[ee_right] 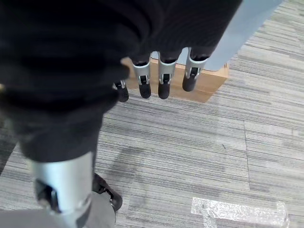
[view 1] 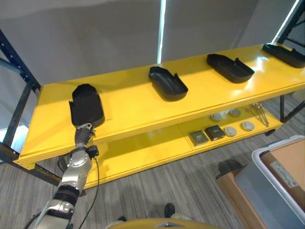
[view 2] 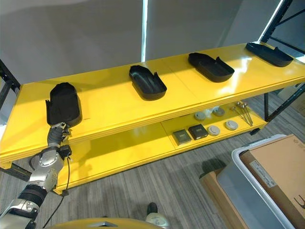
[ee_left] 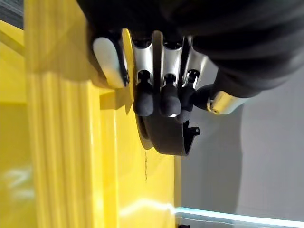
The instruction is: Move parts from the plastic box to the shelf.
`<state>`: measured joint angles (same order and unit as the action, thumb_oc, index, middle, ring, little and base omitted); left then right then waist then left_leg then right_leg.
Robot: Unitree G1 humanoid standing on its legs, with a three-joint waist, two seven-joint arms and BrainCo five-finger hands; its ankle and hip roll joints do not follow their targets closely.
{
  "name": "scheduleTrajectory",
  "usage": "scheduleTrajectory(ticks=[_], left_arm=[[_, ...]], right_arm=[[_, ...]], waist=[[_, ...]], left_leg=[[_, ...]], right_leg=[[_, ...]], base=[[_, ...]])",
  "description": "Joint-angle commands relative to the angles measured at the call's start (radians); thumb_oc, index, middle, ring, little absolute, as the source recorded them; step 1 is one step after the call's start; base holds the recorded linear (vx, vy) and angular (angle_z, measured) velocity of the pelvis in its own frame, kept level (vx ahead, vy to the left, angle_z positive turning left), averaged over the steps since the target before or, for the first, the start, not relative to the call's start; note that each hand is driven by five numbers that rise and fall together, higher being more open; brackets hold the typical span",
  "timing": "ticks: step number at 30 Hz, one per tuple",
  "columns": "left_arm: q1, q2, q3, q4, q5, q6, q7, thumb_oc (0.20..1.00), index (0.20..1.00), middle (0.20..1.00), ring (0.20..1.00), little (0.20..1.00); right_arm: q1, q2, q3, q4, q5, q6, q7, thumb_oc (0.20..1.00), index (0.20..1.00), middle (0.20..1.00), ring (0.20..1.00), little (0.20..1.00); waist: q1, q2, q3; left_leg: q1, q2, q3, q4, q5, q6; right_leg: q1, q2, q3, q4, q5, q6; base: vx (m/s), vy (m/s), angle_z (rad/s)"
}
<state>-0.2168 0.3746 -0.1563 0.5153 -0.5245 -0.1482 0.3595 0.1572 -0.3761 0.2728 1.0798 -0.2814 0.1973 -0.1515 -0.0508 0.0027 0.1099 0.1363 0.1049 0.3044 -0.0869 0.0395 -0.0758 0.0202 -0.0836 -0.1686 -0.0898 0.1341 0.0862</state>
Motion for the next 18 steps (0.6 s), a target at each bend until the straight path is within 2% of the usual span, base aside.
scheduleTrajectory(ticks=[1,8,14,18], left_arm=[[-0.172,0.045,0.025,0.119,0.017,-0.018,0.010,0.200,0.200,0.200,0.200,0.200],[-0.195,0.052,0.020,0.138,0.002,-0.024,-0.008,0.200,0.200,0.200,0.200,0.200],[-0.260,0.064,0.008,0.150,-0.036,0.026,-0.050,0.200,0.200,0.200,0.200,0.200],[-0.304,0.074,-0.002,0.128,-0.050,-0.003,-0.038,0.200,0.200,0.200,0.200,0.200]], right_arm=[[-0.029,-0.036,0.061,0.035,-0.025,-0.001,0.005,1.000,1.000,1.000,1.000,1.000],[-0.030,-0.043,0.062,0.040,-0.032,-0.006,0.008,1.000,1.000,1.000,1.000,1.000],[-0.027,-0.049,0.059,0.037,-0.039,-0.019,0.009,1.000,1.000,1.000,1.000,1.000],[-0.034,-0.050,0.064,0.036,-0.032,-0.020,0.009,1.000,1.000,1.000,1.000,1.000]], waist=[[-0.030,-0.008,0.026],[-0.036,-0.007,0.032],[-0.049,-0.006,0.039],[-0.051,-0.007,0.041]], left_leg=[[-0.020,0.009,0.008,0.043,-0.072,0.026],[-0.022,0.011,0.007,0.049,-0.073,0.025],[-0.033,0.011,0.007,0.053,-0.072,0.026],[-0.043,0.013,0.004,0.059,-0.072,0.027]], right_leg=[[0.044,-0.057,0.027,0.021,-0.105,0.074],[0.044,-0.057,0.029,0.023,-0.107,0.075],[0.031,-0.058,0.031,0.033,-0.109,0.077],[0.020,-0.057,0.034,0.043,-0.112,0.076]], base=[[0.01,0.003,-0.03],[0.00,0.000,0.00],[0.01,0.015,0.02],[0.00,0.000,0.00]])
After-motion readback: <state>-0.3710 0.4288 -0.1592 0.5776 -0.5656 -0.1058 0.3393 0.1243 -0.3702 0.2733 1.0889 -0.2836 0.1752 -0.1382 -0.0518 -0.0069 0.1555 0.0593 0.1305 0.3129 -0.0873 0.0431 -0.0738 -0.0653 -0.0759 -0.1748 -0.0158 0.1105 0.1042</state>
